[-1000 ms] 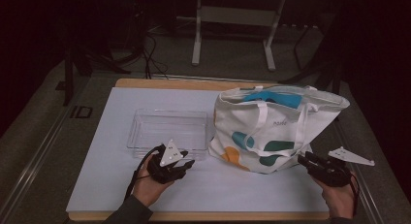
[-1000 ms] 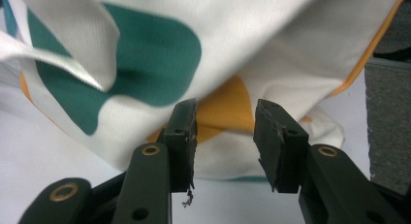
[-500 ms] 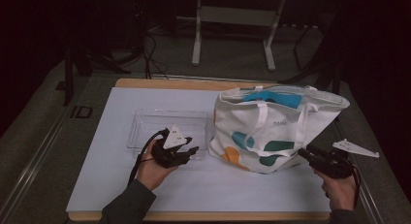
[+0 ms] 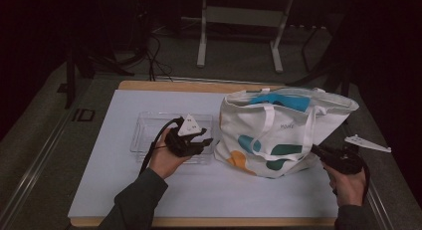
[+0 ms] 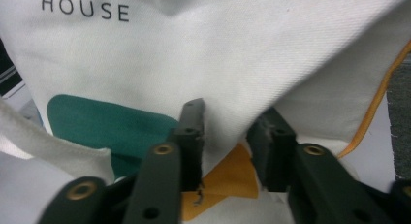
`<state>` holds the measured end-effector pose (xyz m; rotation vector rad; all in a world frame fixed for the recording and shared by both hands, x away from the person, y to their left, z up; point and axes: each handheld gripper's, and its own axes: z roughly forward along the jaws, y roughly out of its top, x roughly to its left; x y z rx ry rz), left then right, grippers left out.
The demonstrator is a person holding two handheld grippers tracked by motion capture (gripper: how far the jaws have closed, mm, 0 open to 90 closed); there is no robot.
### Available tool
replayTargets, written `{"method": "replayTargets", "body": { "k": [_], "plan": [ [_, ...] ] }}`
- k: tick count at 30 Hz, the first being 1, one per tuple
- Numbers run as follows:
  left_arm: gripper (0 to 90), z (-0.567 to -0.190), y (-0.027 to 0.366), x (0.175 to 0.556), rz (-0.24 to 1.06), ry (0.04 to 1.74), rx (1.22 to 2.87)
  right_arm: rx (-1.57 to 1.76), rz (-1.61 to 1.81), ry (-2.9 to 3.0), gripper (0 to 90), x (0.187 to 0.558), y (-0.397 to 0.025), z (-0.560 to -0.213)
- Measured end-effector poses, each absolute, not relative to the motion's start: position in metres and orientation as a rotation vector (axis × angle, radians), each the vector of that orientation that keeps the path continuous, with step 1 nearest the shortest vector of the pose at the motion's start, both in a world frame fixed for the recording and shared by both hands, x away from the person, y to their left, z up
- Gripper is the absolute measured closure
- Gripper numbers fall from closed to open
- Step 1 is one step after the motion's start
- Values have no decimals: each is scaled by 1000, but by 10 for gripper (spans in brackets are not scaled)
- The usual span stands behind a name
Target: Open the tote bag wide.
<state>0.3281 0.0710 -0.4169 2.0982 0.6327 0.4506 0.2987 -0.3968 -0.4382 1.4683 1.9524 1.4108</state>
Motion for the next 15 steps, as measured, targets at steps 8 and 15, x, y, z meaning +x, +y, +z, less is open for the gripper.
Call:
{"method": "replayTargets", "body": {
  "k": [8,15],
  "plan": [
    [589,-406,56,349,458,640,2107,1453,1376,1957,839,298,-394,-437],
    [613,-399,44,358,478,616,2115,1424,1352,1968,879,297,-392,-435]
  ]
}}
